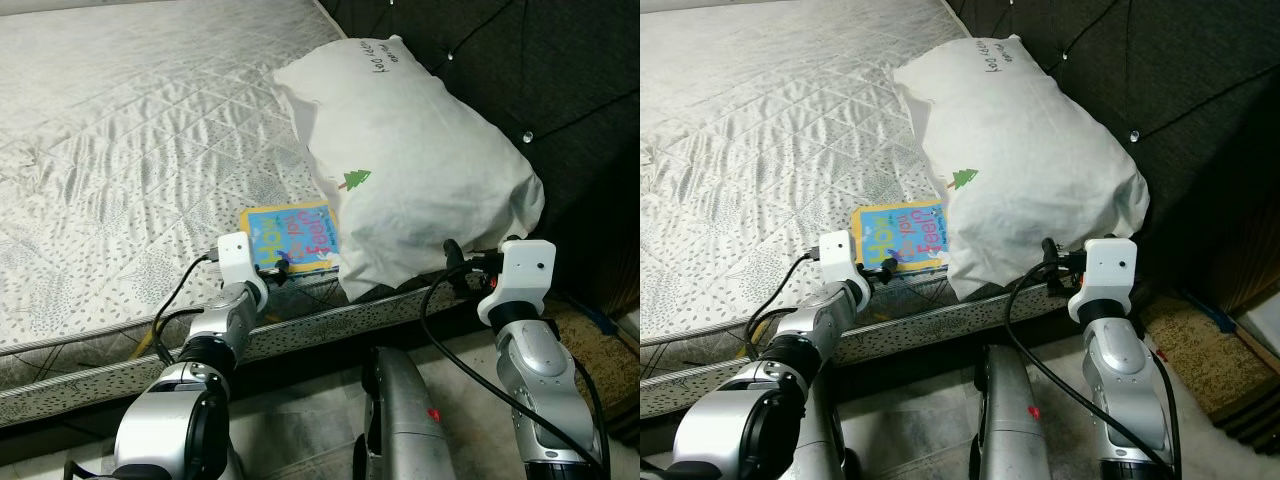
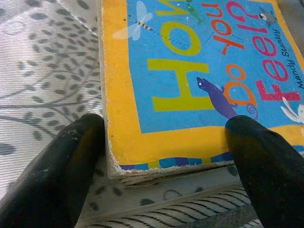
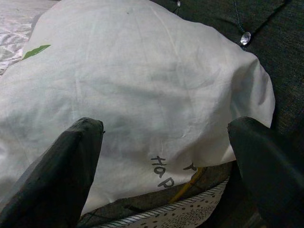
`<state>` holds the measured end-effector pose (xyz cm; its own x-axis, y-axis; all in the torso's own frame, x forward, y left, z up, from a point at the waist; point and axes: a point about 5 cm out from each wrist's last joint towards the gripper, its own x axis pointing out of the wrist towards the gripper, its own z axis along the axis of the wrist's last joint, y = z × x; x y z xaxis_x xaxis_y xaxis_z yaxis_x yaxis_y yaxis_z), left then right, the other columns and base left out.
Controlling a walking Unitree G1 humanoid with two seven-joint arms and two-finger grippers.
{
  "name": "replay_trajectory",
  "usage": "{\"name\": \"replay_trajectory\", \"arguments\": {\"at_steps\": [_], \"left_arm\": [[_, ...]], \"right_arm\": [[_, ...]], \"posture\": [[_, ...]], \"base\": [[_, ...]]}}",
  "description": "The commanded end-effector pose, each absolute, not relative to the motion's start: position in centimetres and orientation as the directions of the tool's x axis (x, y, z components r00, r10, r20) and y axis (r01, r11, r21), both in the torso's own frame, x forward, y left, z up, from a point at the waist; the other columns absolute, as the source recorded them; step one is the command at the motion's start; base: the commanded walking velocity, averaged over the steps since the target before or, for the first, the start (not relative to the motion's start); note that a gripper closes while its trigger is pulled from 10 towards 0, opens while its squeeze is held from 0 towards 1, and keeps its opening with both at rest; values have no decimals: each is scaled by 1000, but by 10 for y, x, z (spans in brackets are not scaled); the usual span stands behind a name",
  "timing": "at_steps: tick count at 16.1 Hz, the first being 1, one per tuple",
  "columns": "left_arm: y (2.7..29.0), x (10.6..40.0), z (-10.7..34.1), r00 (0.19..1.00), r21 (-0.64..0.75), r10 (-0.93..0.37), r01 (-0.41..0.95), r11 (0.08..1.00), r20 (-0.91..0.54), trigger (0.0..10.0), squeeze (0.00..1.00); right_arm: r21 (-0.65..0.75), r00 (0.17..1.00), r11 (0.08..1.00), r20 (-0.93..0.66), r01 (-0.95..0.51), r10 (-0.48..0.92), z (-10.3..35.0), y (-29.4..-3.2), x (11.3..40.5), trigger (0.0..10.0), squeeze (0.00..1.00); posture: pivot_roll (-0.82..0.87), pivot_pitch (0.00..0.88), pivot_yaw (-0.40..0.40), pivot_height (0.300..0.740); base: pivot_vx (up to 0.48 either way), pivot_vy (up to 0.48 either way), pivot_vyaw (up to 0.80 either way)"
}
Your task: Clean up the room
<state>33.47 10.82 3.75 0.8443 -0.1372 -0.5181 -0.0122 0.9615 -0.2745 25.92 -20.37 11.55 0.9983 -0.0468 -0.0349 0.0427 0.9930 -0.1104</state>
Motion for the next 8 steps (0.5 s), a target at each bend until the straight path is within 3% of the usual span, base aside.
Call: {"name": "replay_trajectory", "arguments": {"at_steps": [1, 8], "left_arm": [[102, 337, 40, 844, -273, -162, 19, 962, -511, 10000, 0], [121, 327, 60, 930, -316, -71, -50, 947, -360, 10000, 0]], "right_arm": [[-108, 999, 993, -14, 46, -48, 120, -203, 259, 10000, 0], [-102, 999, 994, -11, 44, -45, 119, -203, 262, 10000, 0]], "posture": [[-151, 30, -19, 519], [-118, 20, -23, 519]], "base": [[0, 0, 0], [0, 0, 0]]}}
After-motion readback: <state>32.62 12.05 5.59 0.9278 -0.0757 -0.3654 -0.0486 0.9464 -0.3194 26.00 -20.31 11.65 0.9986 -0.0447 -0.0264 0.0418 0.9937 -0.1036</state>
